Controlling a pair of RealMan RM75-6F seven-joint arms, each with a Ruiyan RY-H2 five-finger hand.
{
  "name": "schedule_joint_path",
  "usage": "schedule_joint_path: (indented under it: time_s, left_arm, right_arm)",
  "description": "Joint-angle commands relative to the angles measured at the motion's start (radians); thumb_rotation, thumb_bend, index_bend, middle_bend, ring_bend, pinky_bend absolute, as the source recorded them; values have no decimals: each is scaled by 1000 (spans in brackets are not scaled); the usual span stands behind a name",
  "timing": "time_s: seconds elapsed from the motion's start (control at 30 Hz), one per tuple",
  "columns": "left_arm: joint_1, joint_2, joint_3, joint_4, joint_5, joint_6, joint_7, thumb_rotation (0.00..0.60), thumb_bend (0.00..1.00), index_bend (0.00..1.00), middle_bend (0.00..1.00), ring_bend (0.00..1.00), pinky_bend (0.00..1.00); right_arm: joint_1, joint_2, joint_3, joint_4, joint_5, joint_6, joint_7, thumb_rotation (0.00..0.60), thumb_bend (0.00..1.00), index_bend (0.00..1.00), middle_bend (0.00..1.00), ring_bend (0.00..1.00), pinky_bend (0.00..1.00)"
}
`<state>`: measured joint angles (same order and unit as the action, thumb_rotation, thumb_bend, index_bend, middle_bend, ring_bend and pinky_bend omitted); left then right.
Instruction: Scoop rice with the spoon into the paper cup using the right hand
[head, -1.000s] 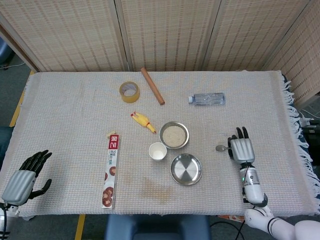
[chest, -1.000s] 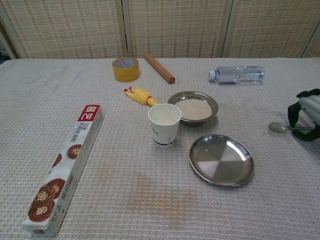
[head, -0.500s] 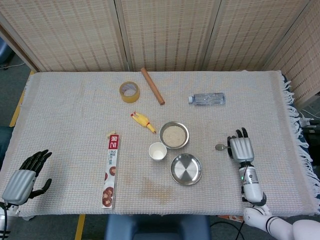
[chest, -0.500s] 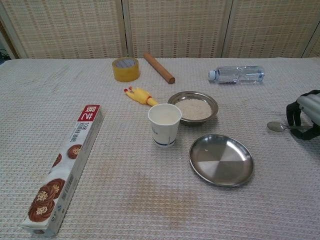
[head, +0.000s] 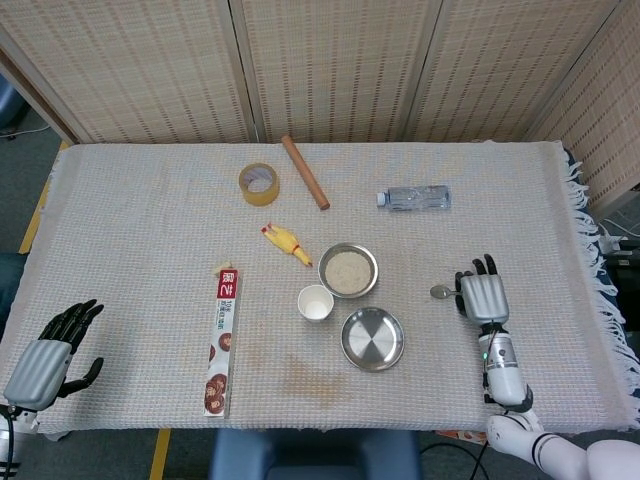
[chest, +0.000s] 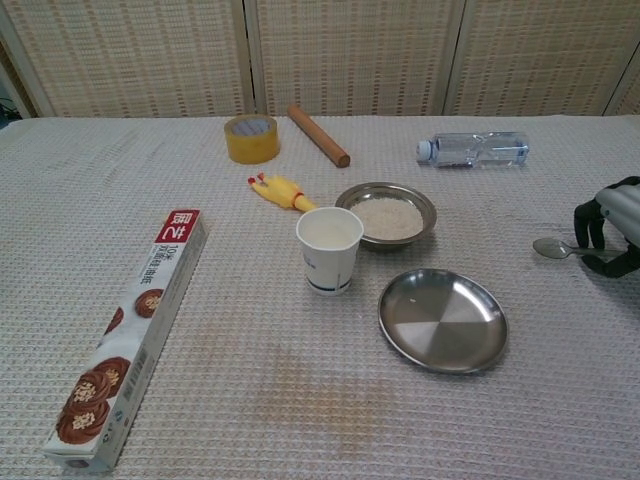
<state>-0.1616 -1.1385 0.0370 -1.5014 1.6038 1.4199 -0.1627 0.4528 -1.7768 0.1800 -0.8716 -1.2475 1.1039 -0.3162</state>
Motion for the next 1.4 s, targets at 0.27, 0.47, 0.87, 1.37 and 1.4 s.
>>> schedule_joint_path:
  time_s: [0.27, 0.47, 0.87, 1.37, 1.4]
  left_arm:
    - [1, 1, 0, -1, 1, 3, -1, 600, 415, 0, 0, 0, 126]
    - [2, 2, 4, -3, 11, 7, -5, 600, 415, 0, 0, 0, 126]
    - [2, 18, 9, -15, 32, 23, -27, 600, 417, 0, 0, 0, 127]
    - [5, 34, 11, -3, 40, 38, -79, 600, 415, 0, 0, 0, 127]
    - [6, 35, 11, -3, 40, 38, -81, 600, 415, 0, 0, 0, 127]
  right_arm:
    - [8, 41, 14, -59, -14, 38, -27, 600, 337, 834, 548, 169, 106]
    - [51, 107, 45, -185, -36, 65, -122, 600, 337, 834, 548, 169, 106]
    - [246, 111, 130, -343, 21, -21, -468, 600, 337, 818, 548, 170, 106]
    - [440, -34, 72, -174, 86, -102, -908, 600, 337, 816, 548, 170, 106]
    - [448, -41, 64, -159, 90, -110, -930, 600, 337, 816, 548, 170, 106]
